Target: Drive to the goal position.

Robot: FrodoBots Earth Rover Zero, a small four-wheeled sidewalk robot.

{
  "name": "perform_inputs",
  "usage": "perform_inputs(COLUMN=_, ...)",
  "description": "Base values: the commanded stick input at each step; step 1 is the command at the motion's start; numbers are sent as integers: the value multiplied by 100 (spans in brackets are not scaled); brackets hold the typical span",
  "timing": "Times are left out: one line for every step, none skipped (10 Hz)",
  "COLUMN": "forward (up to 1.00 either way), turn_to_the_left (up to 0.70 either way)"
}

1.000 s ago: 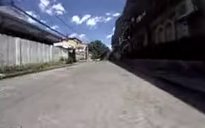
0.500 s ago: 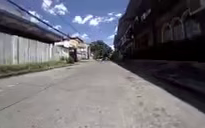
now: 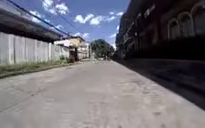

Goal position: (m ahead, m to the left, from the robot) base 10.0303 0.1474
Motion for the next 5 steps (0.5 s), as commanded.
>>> perform_inputs(forward=100, turn_to_the_left=0)
perform_inputs(forward=100, turn_to_the_left=0)
perform_inputs(forward=100, turn_to_the_left=0)
perform_inputs(forward=100, turn_to_the_left=0)
perform_inputs(forward=100, turn_to_the_left=0)
